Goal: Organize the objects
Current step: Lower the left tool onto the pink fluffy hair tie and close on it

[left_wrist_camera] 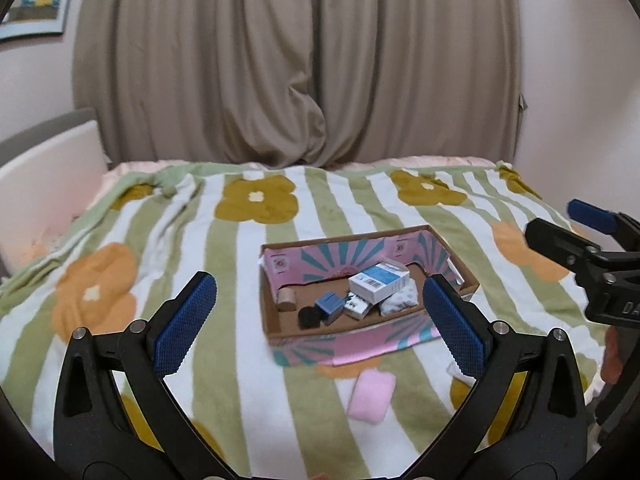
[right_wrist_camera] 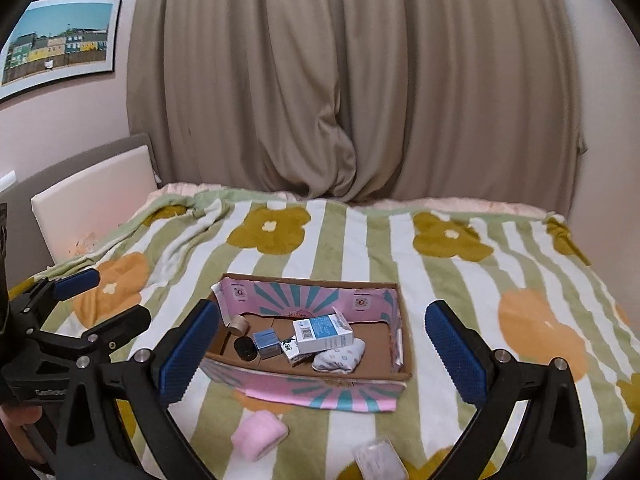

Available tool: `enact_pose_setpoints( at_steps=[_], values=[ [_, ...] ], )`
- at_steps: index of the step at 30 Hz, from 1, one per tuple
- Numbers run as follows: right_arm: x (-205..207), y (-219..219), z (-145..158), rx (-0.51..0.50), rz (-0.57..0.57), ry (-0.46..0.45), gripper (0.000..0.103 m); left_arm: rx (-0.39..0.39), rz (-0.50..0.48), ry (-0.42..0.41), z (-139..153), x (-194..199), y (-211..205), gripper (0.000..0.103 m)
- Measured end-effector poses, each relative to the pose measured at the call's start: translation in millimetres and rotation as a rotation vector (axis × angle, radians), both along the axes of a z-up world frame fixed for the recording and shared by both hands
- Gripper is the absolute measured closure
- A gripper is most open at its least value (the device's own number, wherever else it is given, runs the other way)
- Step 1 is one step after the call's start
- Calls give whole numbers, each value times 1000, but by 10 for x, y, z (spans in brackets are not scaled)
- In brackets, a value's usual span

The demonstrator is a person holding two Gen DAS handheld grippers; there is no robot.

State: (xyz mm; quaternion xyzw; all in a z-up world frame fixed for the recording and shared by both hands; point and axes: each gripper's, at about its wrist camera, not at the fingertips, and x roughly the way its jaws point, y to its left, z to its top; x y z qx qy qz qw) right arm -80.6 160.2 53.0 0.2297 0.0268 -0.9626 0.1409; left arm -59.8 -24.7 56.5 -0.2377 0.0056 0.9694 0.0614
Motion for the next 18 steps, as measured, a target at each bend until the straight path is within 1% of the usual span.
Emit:
enact_pose_setpoints(
  at_steps=[4, 7, 13, 18],
  values=[
    [435, 55, 30, 0, -19, 54, 0, 18, 32, 19, -20, 331, -28, 0],
    [628, 72, -21, -9, -20, 53, 0, 21, 41, 20, -54, 470, -26, 0],
    [807, 147, -123, -29, -27, 41, 0, 25, 49, 16, -119, 584, -33, 0],
    [887, 191, -143, -38, -27, 39, 0, 18, 55, 5, -168, 561, -13, 0]
  ],
)
